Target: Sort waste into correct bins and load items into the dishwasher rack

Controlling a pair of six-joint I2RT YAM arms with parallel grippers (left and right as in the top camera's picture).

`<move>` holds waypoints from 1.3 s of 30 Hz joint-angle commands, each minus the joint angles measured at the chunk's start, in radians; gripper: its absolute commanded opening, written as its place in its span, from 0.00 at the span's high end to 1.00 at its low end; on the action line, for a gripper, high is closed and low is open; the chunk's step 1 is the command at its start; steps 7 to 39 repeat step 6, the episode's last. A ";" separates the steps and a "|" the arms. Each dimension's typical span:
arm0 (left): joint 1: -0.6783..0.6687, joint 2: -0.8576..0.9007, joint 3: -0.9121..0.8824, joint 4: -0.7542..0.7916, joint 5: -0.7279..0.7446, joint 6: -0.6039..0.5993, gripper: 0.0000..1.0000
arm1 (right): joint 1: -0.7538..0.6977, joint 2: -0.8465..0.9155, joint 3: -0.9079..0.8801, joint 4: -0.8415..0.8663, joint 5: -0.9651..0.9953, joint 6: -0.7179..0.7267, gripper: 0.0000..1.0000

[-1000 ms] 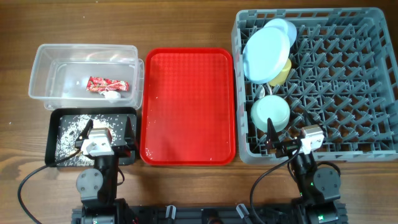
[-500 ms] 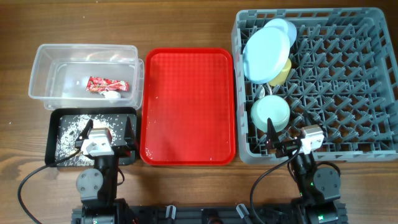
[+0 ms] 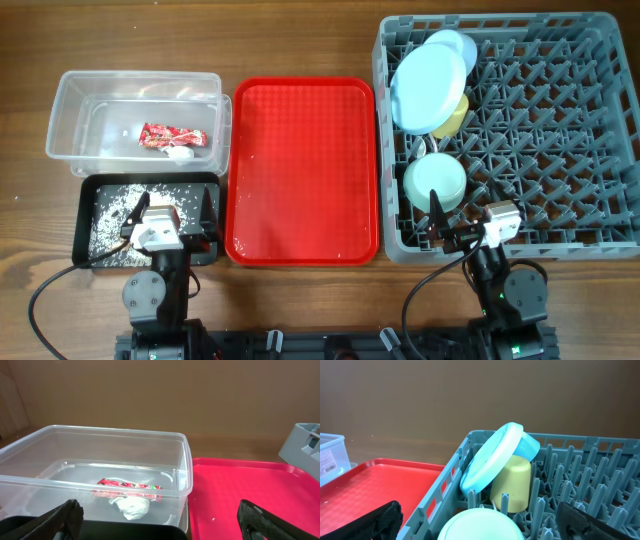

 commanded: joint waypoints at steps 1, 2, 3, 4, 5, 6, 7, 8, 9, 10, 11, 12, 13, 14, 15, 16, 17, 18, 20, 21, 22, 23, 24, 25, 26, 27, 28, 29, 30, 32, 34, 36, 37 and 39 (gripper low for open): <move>0.005 -0.012 -0.006 -0.003 0.019 0.023 0.00 | -0.006 -0.012 -0.001 0.005 -0.016 -0.008 0.00; 0.005 -0.012 -0.006 -0.003 0.019 0.023 0.00 | -0.006 -0.012 -0.001 0.005 -0.016 -0.009 0.00; 0.005 -0.012 -0.006 -0.003 0.019 0.023 0.00 | -0.006 -0.012 -0.001 0.005 -0.016 -0.009 0.00; 0.005 -0.012 -0.006 -0.003 0.019 0.023 0.00 | -0.006 -0.012 -0.001 0.005 -0.016 -0.009 0.00; 0.005 -0.012 -0.006 -0.003 0.019 0.023 0.00 | -0.006 -0.012 -0.001 0.005 -0.016 -0.008 0.00; 0.005 -0.012 -0.006 -0.003 0.019 0.023 0.00 | -0.006 -0.012 -0.001 0.005 -0.016 -0.008 0.00; 0.005 -0.012 -0.006 -0.003 0.019 0.023 0.00 | -0.006 -0.012 -0.001 0.005 -0.016 -0.008 0.00; 0.005 -0.012 -0.006 -0.003 0.019 0.023 0.00 | -0.006 -0.012 -0.001 0.005 -0.016 -0.008 0.00; 0.005 -0.012 -0.006 -0.003 0.019 0.023 0.00 | -0.006 -0.012 -0.001 0.005 -0.016 -0.008 0.00; 0.005 -0.012 -0.006 -0.003 0.019 0.023 0.00 | -0.006 -0.012 -0.001 0.005 -0.016 -0.008 0.00; 0.005 -0.012 -0.006 -0.003 0.019 0.023 0.00 | -0.006 -0.012 -0.001 0.005 -0.016 -0.008 0.00; 0.005 -0.012 -0.006 -0.003 0.019 0.023 0.00 | -0.006 -0.012 -0.001 0.005 -0.016 -0.008 0.00; 0.005 -0.012 -0.006 -0.003 0.019 0.023 0.00 | -0.006 -0.012 -0.001 0.005 -0.016 -0.008 0.00; 0.005 -0.012 -0.006 -0.003 0.019 0.023 0.00 | -0.006 -0.012 -0.001 0.005 -0.016 -0.008 0.00; 0.005 -0.012 -0.006 -0.003 0.019 0.023 0.00 | -0.006 -0.012 -0.001 0.005 -0.016 -0.008 0.00; 0.005 -0.012 -0.006 -0.003 0.019 0.023 0.00 | -0.006 -0.012 -0.001 0.005 -0.016 -0.008 0.00; 0.005 -0.012 -0.006 -0.003 0.019 0.023 0.00 | -0.006 -0.012 -0.001 0.005 -0.016 -0.008 0.00; 0.005 -0.012 -0.006 -0.003 0.019 0.023 0.00 | -0.006 -0.012 -0.001 0.005 -0.016 -0.008 0.00; 0.005 -0.012 -0.006 -0.003 0.019 0.023 0.00 | -0.006 -0.012 -0.001 0.005 -0.016 -0.008 0.00; 0.005 -0.012 -0.006 -0.003 0.019 0.023 0.00 | -0.006 -0.012 -0.001 0.005 -0.016 -0.008 0.00; 0.005 -0.012 -0.006 -0.003 0.019 0.023 0.00 | -0.006 -0.012 -0.001 0.005 -0.016 -0.008 0.00; 0.005 -0.012 -0.006 -0.003 0.019 0.023 0.00 | -0.006 -0.012 -0.001 0.005 -0.016 -0.008 0.00; 0.005 -0.012 -0.006 -0.003 0.019 0.023 0.00 | -0.006 -0.012 -0.001 0.005 -0.016 -0.008 0.00; 0.005 -0.012 -0.006 -0.003 0.019 0.023 0.00 | -0.006 -0.012 -0.001 0.005 -0.016 -0.008 0.00; 0.005 -0.012 -0.006 -0.003 0.019 0.023 0.00 | -0.006 -0.012 -0.001 0.005 -0.016 -0.008 0.00; 0.005 -0.012 -0.006 -0.003 0.019 0.023 0.00 | -0.006 -0.012 -0.001 0.005 -0.016 -0.008 0.00; 0.005 -0.012 -0.006 -0.003 0.019 0.023 0.00 | -0.006 -0.012 -0.001 0.005 -0.016 -0.008 0.00; 0.005 -0.012 -0.006 -0.003 0.019 0.023 0.00 | -0.006 -0.012 -0.001 0.005 -0.016 -0.008 0.00; 0.005 -0.012 -0.006 -0.003 0.019 0.023 0.00 | -0.006 -0.012 -0.001 0.005 -0.016 -0.008 0.00; 0.005 -0.012 -0.006 -0.003 0.019 0.023 0.00 | -0.006 -0.012 -0.001 0.005 -0.016 -0.008 0.00; 0.005 -0.012 -0.006 -0.003 0.019 0.023 0.00 | -0.006 -0.012 -0.001 0.005 -0.016 -0.008 0.00; 0.005 -0.012 -0.006 -0.003 0.019 0.023 0.00 | -0.006 -0.012 -0.001 0.005 -0.016 -0.008 0.00; 0.005 -0.012 -0.006 -0.003 0.019 0.023 0.00 | -0.006 -0.012 -0.001 0.005 -0.016 -0.008 0.00; 0.005 -0.012 -0.006 -0.003 0.019 0.023 0.00 | -0.006 -0.012 -0.001 0.005 -0.016 -0.008 0.00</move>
